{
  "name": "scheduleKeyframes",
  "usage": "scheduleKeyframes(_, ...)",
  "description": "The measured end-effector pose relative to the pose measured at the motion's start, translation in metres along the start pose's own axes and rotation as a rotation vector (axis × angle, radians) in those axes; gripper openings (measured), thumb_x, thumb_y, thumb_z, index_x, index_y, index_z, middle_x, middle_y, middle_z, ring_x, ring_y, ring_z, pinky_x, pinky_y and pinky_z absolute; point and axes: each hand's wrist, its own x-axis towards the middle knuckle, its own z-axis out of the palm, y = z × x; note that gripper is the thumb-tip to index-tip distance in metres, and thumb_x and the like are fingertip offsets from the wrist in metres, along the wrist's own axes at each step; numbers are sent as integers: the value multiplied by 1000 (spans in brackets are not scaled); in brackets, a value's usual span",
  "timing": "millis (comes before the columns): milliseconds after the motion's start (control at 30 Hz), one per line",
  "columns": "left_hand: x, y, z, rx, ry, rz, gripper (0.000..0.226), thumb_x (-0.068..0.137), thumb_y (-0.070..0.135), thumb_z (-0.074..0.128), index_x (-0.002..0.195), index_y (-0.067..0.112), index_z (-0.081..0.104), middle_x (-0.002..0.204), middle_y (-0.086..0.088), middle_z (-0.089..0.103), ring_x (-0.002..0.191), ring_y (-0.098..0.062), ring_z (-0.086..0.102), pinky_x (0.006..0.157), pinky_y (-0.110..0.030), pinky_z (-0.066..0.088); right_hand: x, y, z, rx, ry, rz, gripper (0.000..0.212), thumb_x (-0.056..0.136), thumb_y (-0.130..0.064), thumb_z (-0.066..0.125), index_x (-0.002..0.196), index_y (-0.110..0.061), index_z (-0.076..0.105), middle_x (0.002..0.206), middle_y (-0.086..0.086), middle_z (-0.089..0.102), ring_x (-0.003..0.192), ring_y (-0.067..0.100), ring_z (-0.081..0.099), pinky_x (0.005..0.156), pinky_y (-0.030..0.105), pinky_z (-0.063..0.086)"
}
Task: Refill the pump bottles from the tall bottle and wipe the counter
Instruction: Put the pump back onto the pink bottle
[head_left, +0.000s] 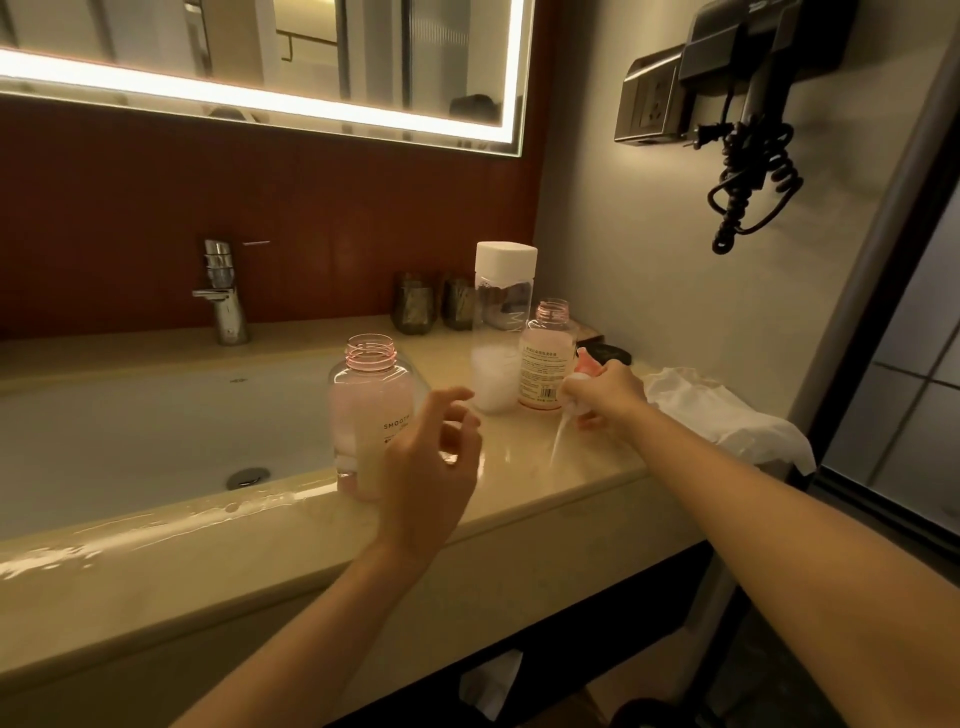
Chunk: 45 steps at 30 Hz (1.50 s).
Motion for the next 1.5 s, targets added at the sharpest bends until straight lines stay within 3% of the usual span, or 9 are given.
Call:
scheduleKeyframes(133, 8, -5, -23, 44, 221, 16, 17, 86, 26, 52, 100, 19, 45, 75, 5, 54, 58, -2, 53, 51, -9, 46, -10, -6, -4, 149, 4, -29, 48, 76, -16, 68, 118, -6, 46, 108, 8, 52, 73, 19, 60, 65, 35, 59)
scheduleKeyframes(367, 16, -19, -33, 146, 349, -147, 50, 77, 45, 58, 113, 20, 35, 107, -14, 52, 90, -13, 43, 69, -26, 43, -26, -19, -6, 283, 38, -114, 42, 78, -25, 68, 111, -8, 47, 106, 10, 57, 82, 24, 65, 55, 27, 55)
scheduleKeyframes(500, 19, -26, -35, 147, 262, -184, 68, 70, 54, 60, 122, 23, 30, 125, -14, 43, 109, -5, 30, 87, -34, 40, -37, -35, -1, 324, 41, -191, 45, 80, -36, 66, 111, -11, 47, 109, 9, 59, 77, 21, 66, 70, 34, 58)
scheduleKeyframes(567, 17, -31, -37, 65, 162, -280, 79, 66, 53, 68, 128, 24, 28, 130, -13, 41, 113, -14, 35, 90, -36, 41, -46, -45, 2, 331, 57, -250, 42, 82, -39, 64, 111, -13, 46, 109, 6, 58, 76, 17, 64, 75, 35, 58)
scheduleKeyframes(700, 13, -44, -38, -66, -17, -415, 91, 68, 30, 78, 137, 23, 20, 137, -11, 35, 119, -25, 42, 87, -36, 46, -63, -72, 10, 377, 74, -389, 36, 85, -38, 61, 109, -15, 46, 106, 4, 57, 69, 12, 62, 46, 11, 46)
scheduleKeyframes(1100, 13, -44, -41, -105, -4, -453, 90, 65, 31, 80, 136, 24, 24, 132, -7, 43, 114, -24, 47, 83, -33, 46, -94, -139, 26, 569, 273, -586, 47, 83, -31, 66, 118, -11, 42, 104, 0, 54, 84, 20, 65, 74, 29, 57)
scheduleKeyframes(1233, 13, -42, -42, -122, 8, -459, 90, 65, 29, 81, 135, 24, 26, 131, -4, 44, 110, -17, 46, 80, -27, 41, -96, -138, 44, 471, 355, -656, 52, 82, -32, 66, 121, -11, 40, 112, 0, 55, 89, 13, 60, 78, 25, 55)
scheduleKeyframes(1400, 13, -40, -43, -112, -22, -458, 93, 65, 35, 80, 137, 24, 22, 133, -3, 40, 108, -13, 43, 81, -27, 42, -108, -118, 78, 343, 224, -786, 46, 80, -26, 69, 114, -9, 43, 99, -4, 54, 75, 4, 56, 71, 16, 50)
scheduleKeyframes(1500, 14, -38, -43, -94, -29, -442, 93, 65, 36, 79, 136, 20, 22, 133, -5, 42, 108, -14, 46, 82, -24, 42, -114, -105, 93, 248, 118, -856, 46, 80, -27, 69, 114, -10, 44, 105, 4, 60, 83, 10, 59, 69, 15, 49)
